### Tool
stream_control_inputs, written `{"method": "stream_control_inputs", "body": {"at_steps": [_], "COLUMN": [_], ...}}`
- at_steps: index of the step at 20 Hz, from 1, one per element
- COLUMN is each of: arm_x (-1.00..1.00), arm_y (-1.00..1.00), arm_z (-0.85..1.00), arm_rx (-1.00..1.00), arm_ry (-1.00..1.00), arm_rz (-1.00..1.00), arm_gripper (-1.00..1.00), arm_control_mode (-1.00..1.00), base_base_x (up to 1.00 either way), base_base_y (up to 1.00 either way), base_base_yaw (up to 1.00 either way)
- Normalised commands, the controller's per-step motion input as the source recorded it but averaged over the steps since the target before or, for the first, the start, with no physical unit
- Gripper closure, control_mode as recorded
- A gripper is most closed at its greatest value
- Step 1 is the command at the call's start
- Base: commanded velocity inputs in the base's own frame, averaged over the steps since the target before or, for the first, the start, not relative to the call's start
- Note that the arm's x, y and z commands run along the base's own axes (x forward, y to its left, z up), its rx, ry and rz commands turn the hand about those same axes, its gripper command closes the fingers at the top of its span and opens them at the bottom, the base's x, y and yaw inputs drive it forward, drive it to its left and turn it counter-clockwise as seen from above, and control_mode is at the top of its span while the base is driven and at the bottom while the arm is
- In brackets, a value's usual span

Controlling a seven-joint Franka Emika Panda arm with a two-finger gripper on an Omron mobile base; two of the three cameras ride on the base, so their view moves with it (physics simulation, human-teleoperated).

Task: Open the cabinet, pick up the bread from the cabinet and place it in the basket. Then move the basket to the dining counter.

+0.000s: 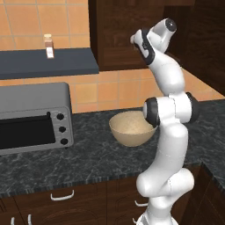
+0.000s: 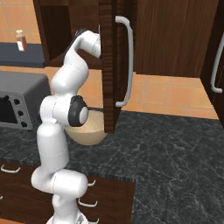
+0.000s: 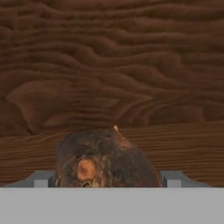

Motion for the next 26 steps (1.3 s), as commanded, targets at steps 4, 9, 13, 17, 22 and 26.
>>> {"method": "stream_control_inputs", "body": {"at_steps": [4, 9, 13, 17, 22, 26], "arm_x": [-0.69, -1.0, -1.0, -1.0, -1.0, -1.0], "arm_y": [0.0, 0.24, 0.36, 0.43, 0.43, 0.42], "arm_z": [-0.13, -0.03, 0.0, 0.0, -0.03, -0.36], "arm_rx": [0.08, 0.02, 0.01, 0.0, 0.0, 0.0], "arm_ry": [0.0, -0.07, -0.05, -0.04, 0.0, 0.01], "arm_rz": [0.0, 0.0, 0.03, 0.0, 0.0, 0.0], "arm_gripper": [1.0, 1.0, 1.0, 1.0, 1.0, 1.0], "arm_control_mode": [-1.0, -1.0, -1.0, -1.0, -1.0, -1.0], "base_base_x": [0.0, 0.0, 0.0, 0.0, 0.0, 0.0], "base_base_y": [0.0, 0.0, 0.0, 0.0, 0.0, 0.0], "base_base_yaw": [0.0, 0.0, 0.0, 0.0, 0.0, 0.0]}}
